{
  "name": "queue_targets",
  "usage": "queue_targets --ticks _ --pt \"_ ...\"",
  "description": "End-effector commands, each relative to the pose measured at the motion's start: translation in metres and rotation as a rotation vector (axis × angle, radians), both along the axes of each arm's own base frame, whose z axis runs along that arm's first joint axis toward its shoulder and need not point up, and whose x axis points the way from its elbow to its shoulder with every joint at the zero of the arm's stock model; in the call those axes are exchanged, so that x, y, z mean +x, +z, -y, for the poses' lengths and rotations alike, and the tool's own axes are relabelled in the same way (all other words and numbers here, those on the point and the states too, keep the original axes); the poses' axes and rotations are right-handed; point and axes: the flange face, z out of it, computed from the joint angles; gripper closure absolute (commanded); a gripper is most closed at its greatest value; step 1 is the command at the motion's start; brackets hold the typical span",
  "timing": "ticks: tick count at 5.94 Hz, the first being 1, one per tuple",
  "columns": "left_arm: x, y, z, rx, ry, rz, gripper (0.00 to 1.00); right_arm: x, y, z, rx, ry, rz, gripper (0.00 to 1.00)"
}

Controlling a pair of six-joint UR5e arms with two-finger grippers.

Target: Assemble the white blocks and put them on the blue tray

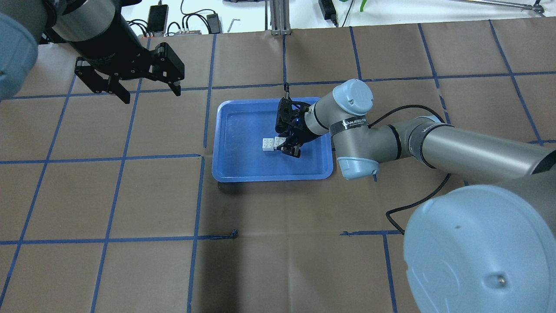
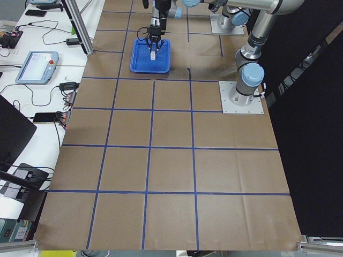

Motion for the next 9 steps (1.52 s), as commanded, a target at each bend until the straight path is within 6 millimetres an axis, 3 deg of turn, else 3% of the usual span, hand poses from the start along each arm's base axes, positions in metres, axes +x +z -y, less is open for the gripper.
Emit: queue_targets --ticks 1,7,9 --pt "-0.0003 0.0003 -0.0005 -0.001 -0.003 0.0 0.01 0.0007 -0.0001 -0.0006 0.001 0.002 0.001 0.69" --pt "0.0018 0.002 0.0005 -0.005 0.0 -0.001 0.01 0.0008 -0.0002 -0.0007 0.003 0.002 0.002 0.65" --pt "0.0018 0.0011 0.0002 -0.002 0.0 -0.001 0.01 0.001 -0.0006 -0.0001 0.003 0.002 0.002 0.56"
